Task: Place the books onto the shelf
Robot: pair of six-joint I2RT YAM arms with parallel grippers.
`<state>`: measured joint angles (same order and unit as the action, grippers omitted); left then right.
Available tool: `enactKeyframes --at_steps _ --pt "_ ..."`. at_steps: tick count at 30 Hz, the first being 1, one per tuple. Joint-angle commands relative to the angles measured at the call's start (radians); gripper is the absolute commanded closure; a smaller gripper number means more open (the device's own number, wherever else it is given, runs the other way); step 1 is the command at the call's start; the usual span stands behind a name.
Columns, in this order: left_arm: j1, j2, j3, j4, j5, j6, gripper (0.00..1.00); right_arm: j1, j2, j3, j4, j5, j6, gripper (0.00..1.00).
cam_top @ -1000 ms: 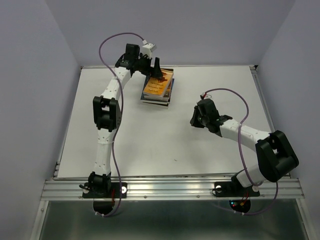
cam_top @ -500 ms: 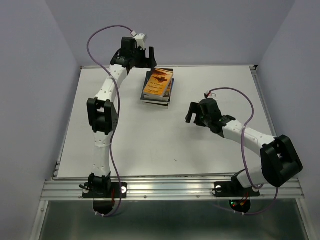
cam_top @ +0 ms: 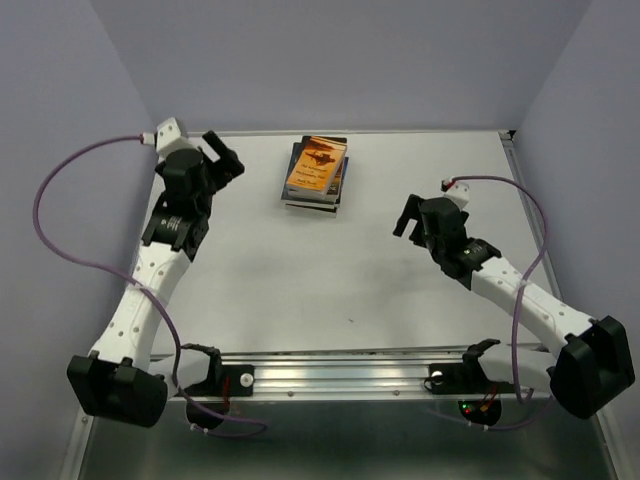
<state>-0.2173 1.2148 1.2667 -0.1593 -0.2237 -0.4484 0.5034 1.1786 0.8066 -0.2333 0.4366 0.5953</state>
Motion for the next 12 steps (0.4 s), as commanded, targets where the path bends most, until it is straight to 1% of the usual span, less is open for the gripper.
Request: enactKeyframes --at_steps 1,3,6,12 --pt "-0.001 -0.110 -0.288 0.055 -0.196 -0.186 0.01 -0.008 -0.077 -0.021 -0.027 0.172 0.008 0.00" --pt "-0.001 -0.185 -0.376 0.058 -0.189 -0.205 0.01 -0.008 -0.120 -0.024 -0.031 0.201 0.001 0.00" --pt "-0.001 -0.265 -0.433 0.052 -0.178 -0.202 0.01 -0.008 -0.175 -0.032 -0.029 0.256 -0.020 0.00" --pt "-0.001 -0.429 -0.535 0.136 -0.239 -0.208 0.01 -0.008 -0.237 -0.053 -0.029 0.341 -0.040 0.00"
